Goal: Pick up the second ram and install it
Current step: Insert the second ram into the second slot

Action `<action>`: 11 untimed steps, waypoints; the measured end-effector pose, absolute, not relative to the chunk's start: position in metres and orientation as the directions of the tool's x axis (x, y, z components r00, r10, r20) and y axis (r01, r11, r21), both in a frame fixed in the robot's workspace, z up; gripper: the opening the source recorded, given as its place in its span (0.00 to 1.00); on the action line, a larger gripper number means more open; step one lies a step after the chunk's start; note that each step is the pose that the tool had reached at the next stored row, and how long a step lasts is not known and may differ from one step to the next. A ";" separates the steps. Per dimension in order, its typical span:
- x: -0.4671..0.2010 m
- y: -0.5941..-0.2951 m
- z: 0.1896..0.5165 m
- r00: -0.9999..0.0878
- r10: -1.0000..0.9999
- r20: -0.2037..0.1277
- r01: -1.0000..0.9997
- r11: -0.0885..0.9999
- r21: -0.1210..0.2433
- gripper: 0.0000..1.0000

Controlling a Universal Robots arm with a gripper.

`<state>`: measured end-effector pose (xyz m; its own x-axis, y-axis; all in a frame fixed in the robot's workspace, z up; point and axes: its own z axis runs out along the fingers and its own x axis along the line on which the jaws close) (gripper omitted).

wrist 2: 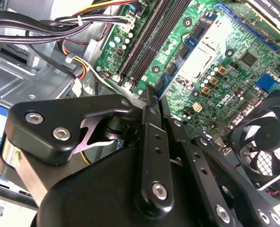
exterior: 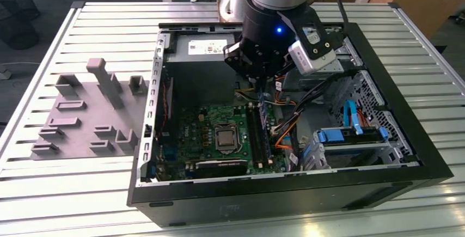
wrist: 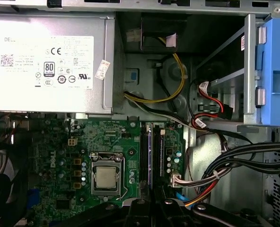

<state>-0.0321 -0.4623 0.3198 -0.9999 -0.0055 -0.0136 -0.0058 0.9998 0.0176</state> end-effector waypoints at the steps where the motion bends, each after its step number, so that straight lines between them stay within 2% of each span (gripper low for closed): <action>1: -0.032 -0.462 0.320 -1.000 -0.006 -0.014 -0.006 1.000 0.018 0.14; 11: -0.032 -0.463 0.319 -1.000 -0.006 -0.014 -0.006 1.000 0.017 0.14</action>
<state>-0.0321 -0.4626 0.3187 -0.9999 -0.0056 -0.0138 -0.0058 0.9998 0.0167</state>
